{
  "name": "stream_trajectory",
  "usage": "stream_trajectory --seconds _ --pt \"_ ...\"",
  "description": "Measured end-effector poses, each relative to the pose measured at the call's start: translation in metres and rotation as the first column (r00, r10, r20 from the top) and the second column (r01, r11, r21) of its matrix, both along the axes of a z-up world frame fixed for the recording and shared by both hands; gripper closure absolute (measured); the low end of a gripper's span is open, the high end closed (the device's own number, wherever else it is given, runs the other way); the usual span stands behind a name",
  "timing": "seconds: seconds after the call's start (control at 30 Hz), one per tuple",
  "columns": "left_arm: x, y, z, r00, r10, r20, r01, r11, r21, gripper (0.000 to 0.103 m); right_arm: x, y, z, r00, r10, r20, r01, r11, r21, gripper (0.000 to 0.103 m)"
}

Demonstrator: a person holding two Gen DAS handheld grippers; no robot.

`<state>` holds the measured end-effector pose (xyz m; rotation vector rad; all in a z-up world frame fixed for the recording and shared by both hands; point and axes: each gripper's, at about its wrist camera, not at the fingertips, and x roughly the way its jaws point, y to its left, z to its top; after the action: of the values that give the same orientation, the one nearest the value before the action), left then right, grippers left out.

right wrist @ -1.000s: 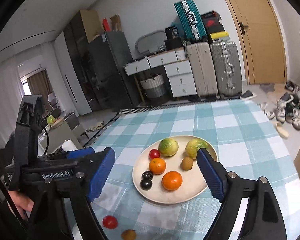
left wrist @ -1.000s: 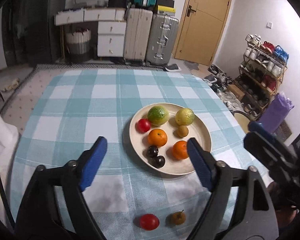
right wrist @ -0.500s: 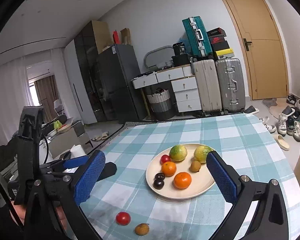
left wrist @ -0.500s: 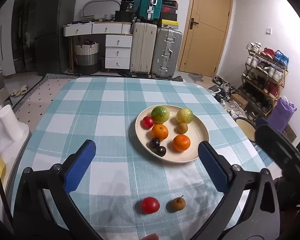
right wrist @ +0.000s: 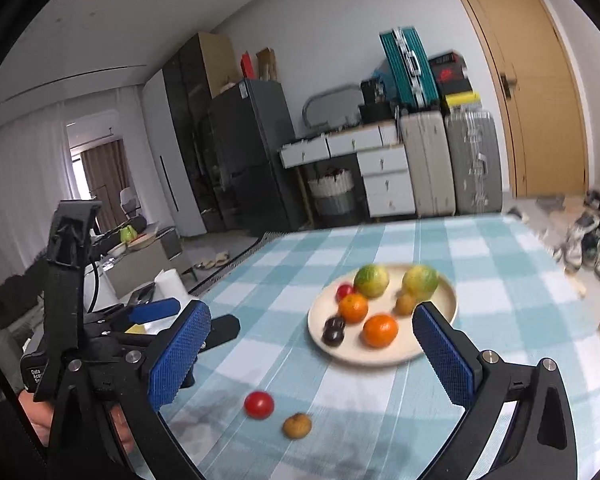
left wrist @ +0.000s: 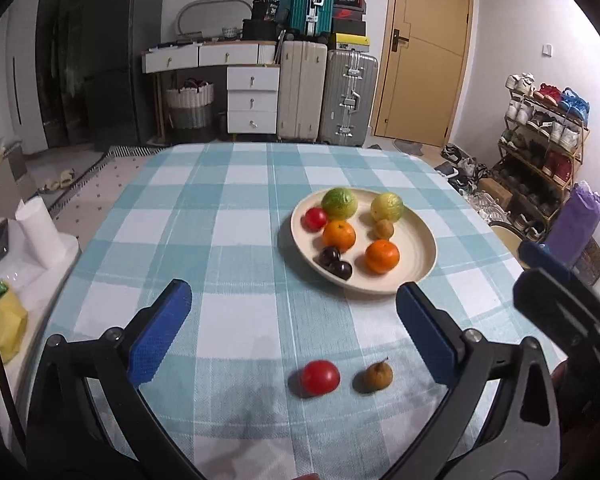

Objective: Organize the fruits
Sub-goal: 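Move the right gripper onto the small brown pear on the cloth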

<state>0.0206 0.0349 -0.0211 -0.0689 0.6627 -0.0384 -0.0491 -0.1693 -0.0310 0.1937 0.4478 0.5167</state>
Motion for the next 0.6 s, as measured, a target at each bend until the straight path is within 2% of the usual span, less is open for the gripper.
stream_trajectory --seconds 0.3,0.43,0.6 --pt "0.0 0.013 -0.031 0.998 0.037 -0.06 -0.038 0.999 -0.018 0.001 0.0 0.002 -0.031 0.995 0.007 -0.102 -0.01 1.0 -0.026 0.0" --pt "0.002 0.02 -0.048 0.994 0.038 -0.103 -0.043 0.998 -0.039 0.001 0.005 0.005 -0.045 0.984 0.018 -0.177 -0.027 0.998 -0.048 0.0" --pt "-0.001 0.032 -0.064 0.989 0.056 -0.14 -0.065 0.996 -0.057 0.001 0.006 0.012 -0.06 0.973 0.04 -0.227 -0.06 0.995 -0.08 0.0"
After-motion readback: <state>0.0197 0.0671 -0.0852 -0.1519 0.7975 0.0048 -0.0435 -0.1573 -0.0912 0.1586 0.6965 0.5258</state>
